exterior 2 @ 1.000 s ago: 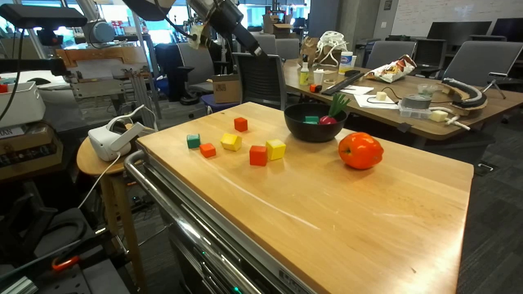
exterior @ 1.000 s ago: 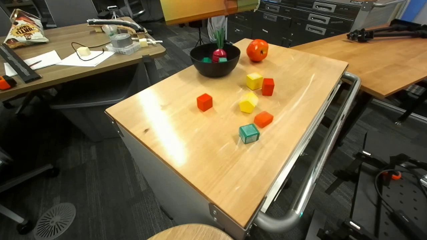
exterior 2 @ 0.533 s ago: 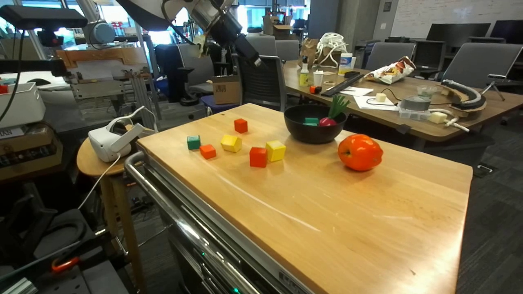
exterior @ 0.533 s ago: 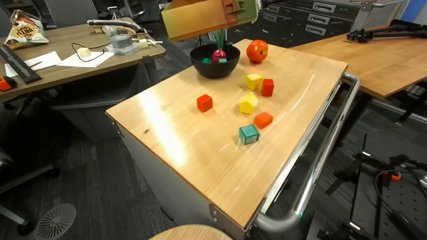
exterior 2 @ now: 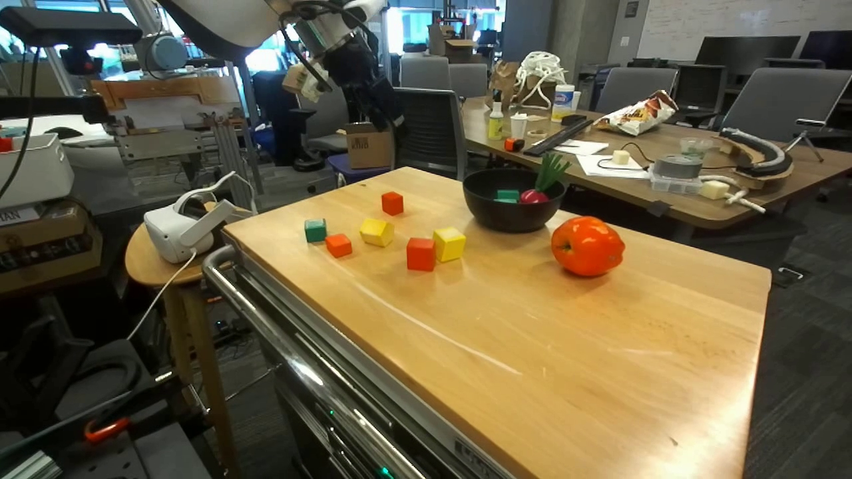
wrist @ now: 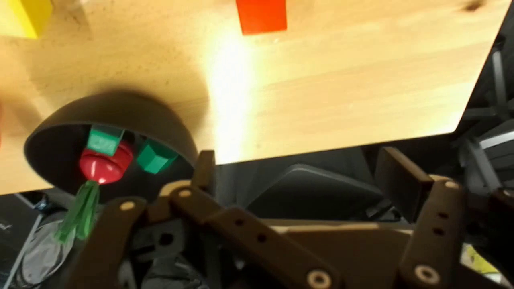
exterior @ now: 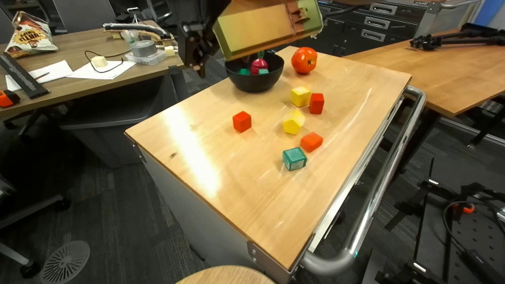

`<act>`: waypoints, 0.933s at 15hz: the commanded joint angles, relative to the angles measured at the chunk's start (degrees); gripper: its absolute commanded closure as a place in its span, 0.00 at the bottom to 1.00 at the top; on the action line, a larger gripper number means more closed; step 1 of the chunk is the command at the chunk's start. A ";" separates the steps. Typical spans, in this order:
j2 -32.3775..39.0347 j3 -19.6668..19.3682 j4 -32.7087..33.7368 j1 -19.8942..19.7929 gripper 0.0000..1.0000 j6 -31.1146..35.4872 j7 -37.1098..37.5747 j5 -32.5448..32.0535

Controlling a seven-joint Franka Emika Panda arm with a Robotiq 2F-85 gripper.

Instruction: Place the toys in the black bowl then put the apple at the left back corner of the trolley

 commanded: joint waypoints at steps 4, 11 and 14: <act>0.27 -0.60 -1.99 1.11 0.00 0.33 -9.42 9.19; 1.52 -0.28 -2.44 0.05 0.00 -8.37 -26.75 13.64; 2.82 0.33 -2.11 -1.76 0.00 -9.57 -39.54 23.22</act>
